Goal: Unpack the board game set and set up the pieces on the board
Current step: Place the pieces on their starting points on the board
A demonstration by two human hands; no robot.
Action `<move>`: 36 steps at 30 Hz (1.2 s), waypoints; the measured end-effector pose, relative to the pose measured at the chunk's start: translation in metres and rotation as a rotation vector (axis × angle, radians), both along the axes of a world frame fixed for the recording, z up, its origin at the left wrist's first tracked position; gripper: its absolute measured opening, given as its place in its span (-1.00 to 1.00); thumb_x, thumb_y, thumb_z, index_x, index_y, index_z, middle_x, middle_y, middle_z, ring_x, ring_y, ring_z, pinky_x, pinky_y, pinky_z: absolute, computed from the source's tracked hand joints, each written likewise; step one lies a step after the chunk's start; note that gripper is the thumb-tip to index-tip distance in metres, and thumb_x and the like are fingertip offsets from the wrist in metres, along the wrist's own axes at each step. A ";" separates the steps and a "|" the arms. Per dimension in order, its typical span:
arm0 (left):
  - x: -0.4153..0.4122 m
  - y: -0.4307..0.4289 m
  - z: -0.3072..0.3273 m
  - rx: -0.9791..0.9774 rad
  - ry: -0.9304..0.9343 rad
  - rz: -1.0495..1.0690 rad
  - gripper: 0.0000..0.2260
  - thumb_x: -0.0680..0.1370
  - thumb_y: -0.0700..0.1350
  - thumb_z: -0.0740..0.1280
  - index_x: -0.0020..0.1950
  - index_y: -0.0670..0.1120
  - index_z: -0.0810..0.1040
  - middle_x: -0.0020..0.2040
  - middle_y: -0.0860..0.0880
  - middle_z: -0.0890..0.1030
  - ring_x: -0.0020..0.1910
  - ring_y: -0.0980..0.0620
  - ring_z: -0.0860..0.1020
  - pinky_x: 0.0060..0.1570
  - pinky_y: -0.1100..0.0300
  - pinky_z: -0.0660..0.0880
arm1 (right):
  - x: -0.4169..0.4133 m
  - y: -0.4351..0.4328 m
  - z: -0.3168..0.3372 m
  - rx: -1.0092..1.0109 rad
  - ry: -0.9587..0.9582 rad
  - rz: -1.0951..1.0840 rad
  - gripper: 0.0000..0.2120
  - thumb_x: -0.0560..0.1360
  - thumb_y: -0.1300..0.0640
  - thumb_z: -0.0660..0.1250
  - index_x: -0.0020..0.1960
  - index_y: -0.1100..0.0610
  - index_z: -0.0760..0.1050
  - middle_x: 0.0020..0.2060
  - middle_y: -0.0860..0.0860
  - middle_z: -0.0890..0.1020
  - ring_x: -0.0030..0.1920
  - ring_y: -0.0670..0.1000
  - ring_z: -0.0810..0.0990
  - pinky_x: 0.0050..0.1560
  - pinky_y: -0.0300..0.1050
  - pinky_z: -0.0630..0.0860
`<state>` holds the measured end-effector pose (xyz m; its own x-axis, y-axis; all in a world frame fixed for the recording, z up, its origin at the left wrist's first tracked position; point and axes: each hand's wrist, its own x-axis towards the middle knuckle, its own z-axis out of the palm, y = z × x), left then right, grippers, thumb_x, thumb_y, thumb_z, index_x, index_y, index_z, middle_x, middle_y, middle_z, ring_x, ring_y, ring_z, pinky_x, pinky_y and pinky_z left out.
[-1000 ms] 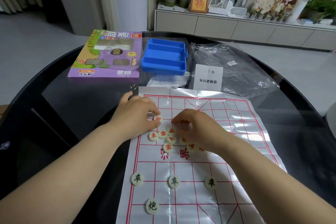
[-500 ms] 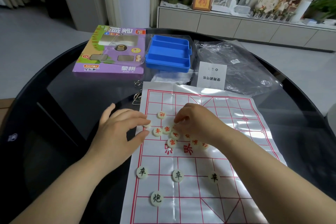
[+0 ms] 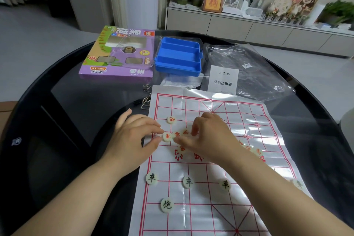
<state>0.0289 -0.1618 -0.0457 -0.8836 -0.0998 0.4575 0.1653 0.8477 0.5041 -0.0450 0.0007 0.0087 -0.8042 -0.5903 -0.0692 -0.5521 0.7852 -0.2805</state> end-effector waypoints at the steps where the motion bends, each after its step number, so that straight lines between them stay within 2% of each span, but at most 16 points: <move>1: 0.000 0.000 0.000 0.006 -0.002 0.002 -0.72 0.39 0.07 0.19 -0.20 -0.02 0.65 -0.14 0.22 0.52 -0.02 0.22 0.42 0.33 0.37 -0.10 | 0.000 -0.001 -0.001 0.035 0.006 -0.002 -0.55 0.41 -0.23 0.26 -0.03 0.17 0.49 -0.14 0.00 0.36 0.04 0.02 0.37 -0.01 -0.15 0.33; 3: 0.000 -0.001 0.000 0.015 0.001 0.006 -0.71 0.39 0.08 0.19 -0.20 -0.01 0.65 -0.14 0.22 0.52 -0.02 0.22 0.42 0.33 0.39 -0.11 | 0.000 -0.003 -0.002 0.085 0.002 -0.001 -0.54 0.43 -0.21 0.24 0.02 0.19 0.49 -0.14 0.01 0.35 0.04 0.03 0.37 0.03 -0.14 0.34; 8: -0.001 -0.003 -0.002 0.030 0.019 0.002 -0.72 0.38 0.08 0.19 -0.20 -0.01 0.65 -0.15 0.21 0.53 -0.02 0.23 0.42 0.33 0.39 -0.10 | 0.000 -0.002 -0.003 0.084 -0.026 -0.011 -0.65 0.46 -0.10 0.25 -0.05 0.20 0.52 -0.30 0.00 0.33 0.06 0.09 0.41 0.03 -0.15 0.35; 15: -0.002 -0.004 -0.002 0.047 0.030 -0.001 -0.69 0.38 0.10 0.17 -0.19 -0.02 0.65 -0.14 0.23 0.51 -0.02 0.25 0.41 0.33 0.44 -0.13 | -0.001 -0.001 -0.003 0.062 -0.060 -0.009 -0.74 0.46 -0.06 0.27 -0.05 0.12 0.54 -0.08 0.05 0.53 -0.02 0.04 0.41 -0.08 -0.18 0.30; 16: -0.002 -0.004 -0.002 0.051 0.033 0.002 -0.69 0.38 0.10 0.17 -0.19 -0.02 0.65 -0.14 0.23 0.51 -0.01 0.25 0.41 0.35 0.41 -0.11 | -0.002 -0.001 -0.002 0.042 -0.082 -0.015 -0.76 0.46 -0.05 0.28 -0.06 0.11 0.54 -0.08 0.04 0.54 -0.06 0.02 0.39 -0.09 -0.19 0.30; 19: -0.003 -0.004 -0.003 0.053 0.034 0.011 -0.67 0.37 0.11 0.16 -0.18 -0.02 0.65 -0.14 0.24 0.50 -0.01 0.25 0.40 0.33 0.12 0.01 | -0.002 -0.001 -0.002 -0.010 -0.159 -0.023 -0.84 0.46 -0.02 0.32 -0.10 0.07 0.52 -0.23 -0.05 0.46 -0.10 -0.03 0.38 -0.10 -0.20 0.31; 21: -0.003 -0.004 -0.002 0.064 0.032 0.013 -0.66 0.37 0.12 0.16 -0.18 -0.02 0.65 -0.14 0.25 0.49 0.00 0.26 0.40 0.31 0.07 0.03 | -0.002 0.001 -0.002 0.002 -0.167 -0.003 -0.83 0.45 0.00 0.33 -0.06 0.09 0.55 -0.28 -0.09 0.43 -0.10 -0.03 0.41 -0.09 -0.20 0.34; 24: -0.003 -0.005 -0.002 0.068 0.031 0.011 -0.66 0.37 0.13 0.15 -0.17 -0.02 0.65 -0.14 0.25 0.49 0.00 0.26 0.40 0.31 0.08 0.03 | -0.003 0.005 0.000 -0.027 -0.152 -0.005 -0.83 0.45 0.04 0.33 -0.03 0.10 0.56 -0.20 -0.07 0.46 -0.02 0.02 0.47 -0.02 -0.17 0.38; 28: -0.003 -0.004 -0.003 0.077 0.013 0.013 -0.64 0.36 0.13 0.14 -0.17 -0.02 0.65 -0.15 0.24 0.50 0.00 0.26 0.40 0.32 0.09 0.02 | 0.001 0.003 -0.001 -0.040 -0.017 0.029 -0.72 0.44 -0.04 0.32 0.07 0.10 0.50 -0.11 -0.02 0.45 -0.07 -0.02 0.36 -0.08 -0.22 0.25; 31: -0.003 -0.004 -0.004 0.069 0.016 0.011 -0.65 0.37 0.13 0.14 -0.17 -0.02 0.65 -0.15 0.24 0.51 0.00 0.25 0.40 0.32 0.08 0.02 | 0.007 -0.003 -0.004 0.010 0.045 0.087 -0.66 0.46 -0.06 0.29 0.14 0.10 0.45 0.04 0.01 0.50 0.00 0.01 0.38 -0.05 -0.21 0.22; 36: -0.003 -0.004 -0.002 0.060 0.008 0.008 -0.66 0.37 0.12 0.14 -0.17 -0.01 0.64 -0.15 0.23 0.51 0.00 0.24 0.40 0.32 0.08 0.03 | 0.008 -0.006 -0.007 0.038 0.107 0.109 -0.68 0.48 -0.07 0.26 0.14 0.10 0.46 0.06 0.02 0.50 0.09 0.04 0.39 -0.06 -0.20 0.16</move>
<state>0.0258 -0.1656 -0.0482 -0.8791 -0.1343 0.4573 0.1628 0.8170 0.5531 -0.0373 -0.0057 0.0015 -0.7393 -0.6733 -0.0102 -0.6601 0.7277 -0.1866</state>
